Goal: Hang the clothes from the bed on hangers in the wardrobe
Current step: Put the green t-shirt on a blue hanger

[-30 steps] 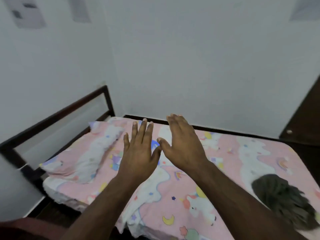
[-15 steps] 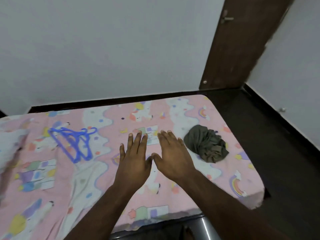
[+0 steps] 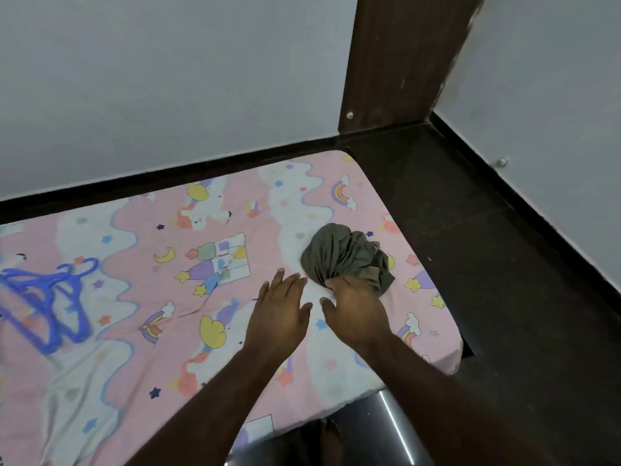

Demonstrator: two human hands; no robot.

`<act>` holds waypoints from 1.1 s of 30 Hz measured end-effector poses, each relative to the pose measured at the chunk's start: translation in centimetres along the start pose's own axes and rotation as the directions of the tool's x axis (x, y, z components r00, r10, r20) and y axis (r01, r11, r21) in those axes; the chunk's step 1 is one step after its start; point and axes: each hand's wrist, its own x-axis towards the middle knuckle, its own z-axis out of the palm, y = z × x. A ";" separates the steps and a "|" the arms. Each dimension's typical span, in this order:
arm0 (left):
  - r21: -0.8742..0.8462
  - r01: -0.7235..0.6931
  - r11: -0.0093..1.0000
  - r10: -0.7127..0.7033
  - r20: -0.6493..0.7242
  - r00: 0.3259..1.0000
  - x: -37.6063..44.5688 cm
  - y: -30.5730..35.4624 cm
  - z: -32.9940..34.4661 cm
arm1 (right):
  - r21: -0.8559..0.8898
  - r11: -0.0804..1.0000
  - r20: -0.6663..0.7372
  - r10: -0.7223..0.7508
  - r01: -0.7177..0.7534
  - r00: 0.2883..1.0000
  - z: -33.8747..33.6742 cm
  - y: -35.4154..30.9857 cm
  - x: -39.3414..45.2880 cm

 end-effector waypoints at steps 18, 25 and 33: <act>-0.139 0.146 0.980 -0.105 0.263 0.959 17.0 -3.6 13.7 | 0.158 0.880 0.078 0.442 -0.449 0.894 6.6 11.8 16.6; -0.168 0.243 0.955 -0.192 0.273 0.943 22.7 -4.0 20.1 | 0.228 0.825 0.123 0.502 -0.517 0.856 13.2 16.4 22.6; -0.289 0.456 0.842 -0.403 0.226 0.887 25.2 -3.9 25.0 | 0.228 0.859 0.037 0.463 -0.458 0.886 17.0 18.6 25.3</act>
